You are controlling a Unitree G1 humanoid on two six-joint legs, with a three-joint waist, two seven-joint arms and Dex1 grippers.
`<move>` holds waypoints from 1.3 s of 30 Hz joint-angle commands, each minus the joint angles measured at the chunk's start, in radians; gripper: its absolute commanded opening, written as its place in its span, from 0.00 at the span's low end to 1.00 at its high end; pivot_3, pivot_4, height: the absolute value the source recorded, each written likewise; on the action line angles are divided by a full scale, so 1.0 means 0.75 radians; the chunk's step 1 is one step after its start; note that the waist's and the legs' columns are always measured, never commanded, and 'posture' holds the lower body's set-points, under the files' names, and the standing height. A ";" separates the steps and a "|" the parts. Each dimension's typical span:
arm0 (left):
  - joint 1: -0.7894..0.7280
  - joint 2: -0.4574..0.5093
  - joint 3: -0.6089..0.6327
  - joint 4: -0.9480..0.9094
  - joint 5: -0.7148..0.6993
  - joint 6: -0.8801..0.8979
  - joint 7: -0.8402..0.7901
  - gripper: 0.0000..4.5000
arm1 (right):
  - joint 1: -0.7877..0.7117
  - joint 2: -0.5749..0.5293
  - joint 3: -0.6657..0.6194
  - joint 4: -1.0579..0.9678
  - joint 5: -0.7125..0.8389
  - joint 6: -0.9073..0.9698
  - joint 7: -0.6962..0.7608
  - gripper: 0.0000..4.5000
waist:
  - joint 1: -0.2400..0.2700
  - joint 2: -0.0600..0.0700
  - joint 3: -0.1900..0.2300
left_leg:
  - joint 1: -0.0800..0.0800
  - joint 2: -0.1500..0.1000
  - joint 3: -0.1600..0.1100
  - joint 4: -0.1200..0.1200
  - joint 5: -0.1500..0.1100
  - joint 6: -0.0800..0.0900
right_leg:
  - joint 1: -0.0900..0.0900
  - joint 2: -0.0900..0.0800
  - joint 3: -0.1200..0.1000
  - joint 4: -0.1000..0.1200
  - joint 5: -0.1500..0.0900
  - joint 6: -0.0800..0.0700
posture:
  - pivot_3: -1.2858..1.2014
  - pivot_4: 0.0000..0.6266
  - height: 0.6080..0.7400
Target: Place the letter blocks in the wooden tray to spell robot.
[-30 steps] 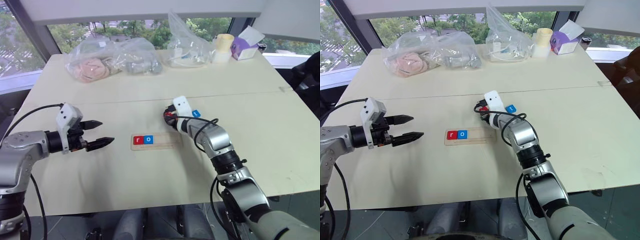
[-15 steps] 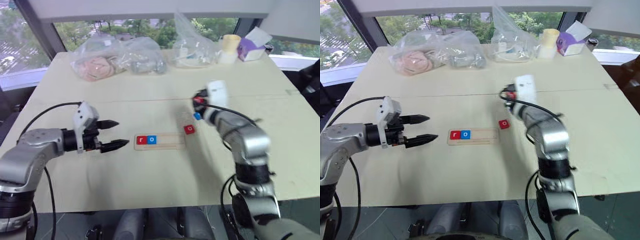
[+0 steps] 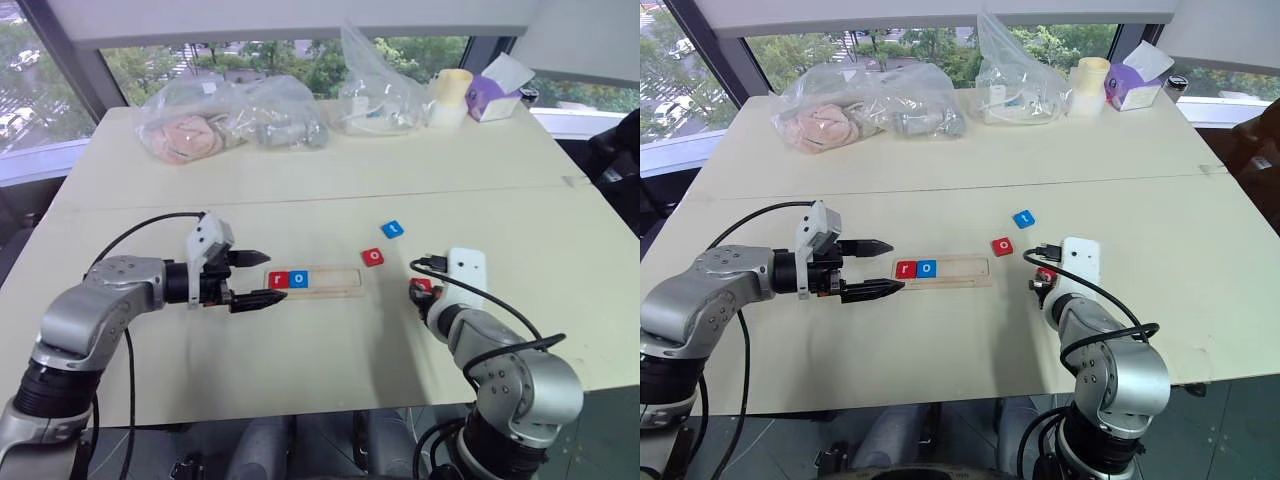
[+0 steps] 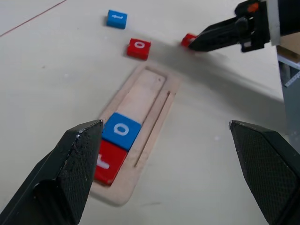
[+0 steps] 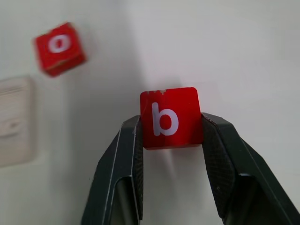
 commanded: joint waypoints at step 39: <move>0.190 0.267 0.108 -0.209 -0.147 0.035 -0.161 1.00 | -0.232 -1.149 0.386 1.659 0.093 -2.239 1.892 0.59 | 0.005 -0.003 0.003 | -0.002 0.003 0.004 0.002 -0.003 0.002 | 0.007 0.002 -0.001 -0.016 0.004 -0.001 | 0.52 0.24 1.00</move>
